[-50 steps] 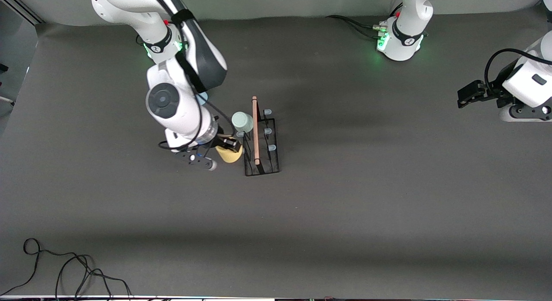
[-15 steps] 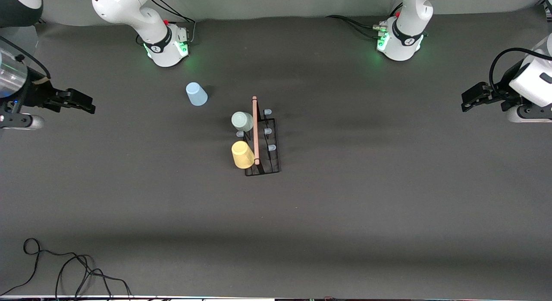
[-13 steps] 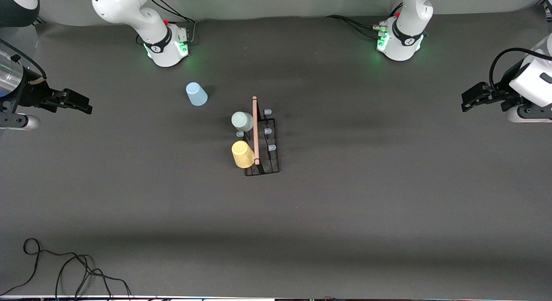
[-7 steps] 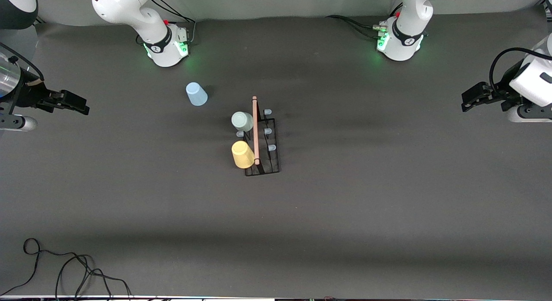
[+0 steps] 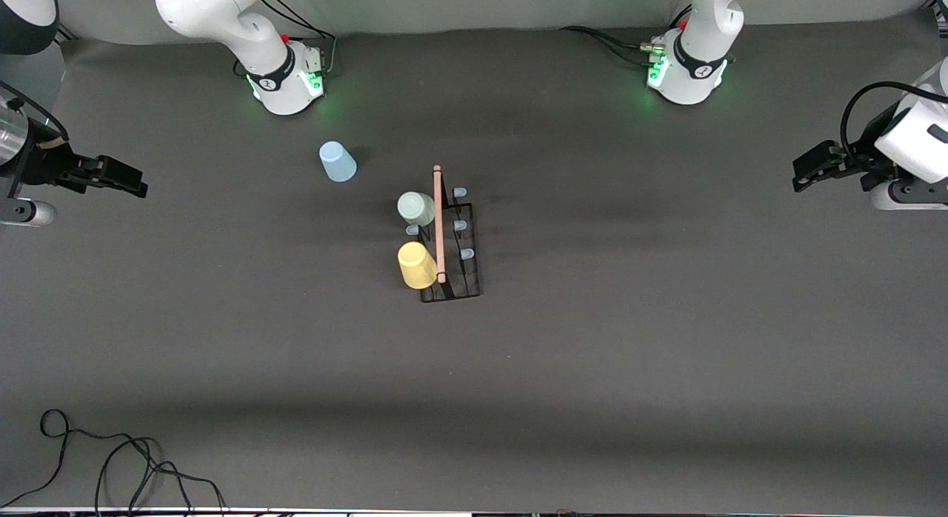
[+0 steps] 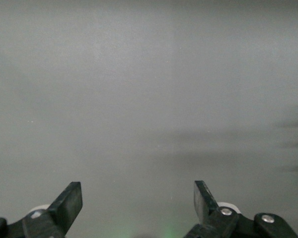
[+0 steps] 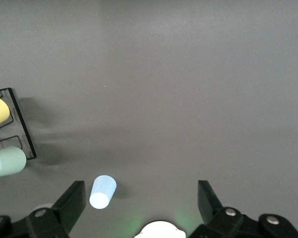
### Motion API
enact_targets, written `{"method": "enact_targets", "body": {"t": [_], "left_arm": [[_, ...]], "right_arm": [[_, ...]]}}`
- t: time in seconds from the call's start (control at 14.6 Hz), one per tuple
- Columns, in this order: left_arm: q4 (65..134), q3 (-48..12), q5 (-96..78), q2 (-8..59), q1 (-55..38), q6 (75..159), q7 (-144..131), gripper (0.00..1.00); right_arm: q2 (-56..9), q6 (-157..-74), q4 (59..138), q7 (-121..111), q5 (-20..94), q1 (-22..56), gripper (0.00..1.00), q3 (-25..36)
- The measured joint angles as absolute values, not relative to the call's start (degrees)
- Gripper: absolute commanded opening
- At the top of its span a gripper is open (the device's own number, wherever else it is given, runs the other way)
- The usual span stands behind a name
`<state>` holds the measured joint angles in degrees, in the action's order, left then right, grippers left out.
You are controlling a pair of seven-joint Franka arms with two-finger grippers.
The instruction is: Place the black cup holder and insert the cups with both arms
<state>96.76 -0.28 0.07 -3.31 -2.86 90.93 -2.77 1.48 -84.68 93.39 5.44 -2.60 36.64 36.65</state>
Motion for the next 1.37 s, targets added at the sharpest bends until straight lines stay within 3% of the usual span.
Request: {"method": "enact_targets", "body": {"t": [0.41,1.37], "left_arm": [[96.8,-0.3,0.1,-3.3,-2.9,90.9,-2.8,1.0],[96.8,-0.3,0.1,-3.3,-2.9,90.9,-2.8,1.0]], "right_arm": [[1.5,-84.9,93.6,0.5,-2.6,13.9,1.0,15.1],[1.2,-90.3,92.7,-1.8,-1.0,5.8,1.0,8.1]]}}
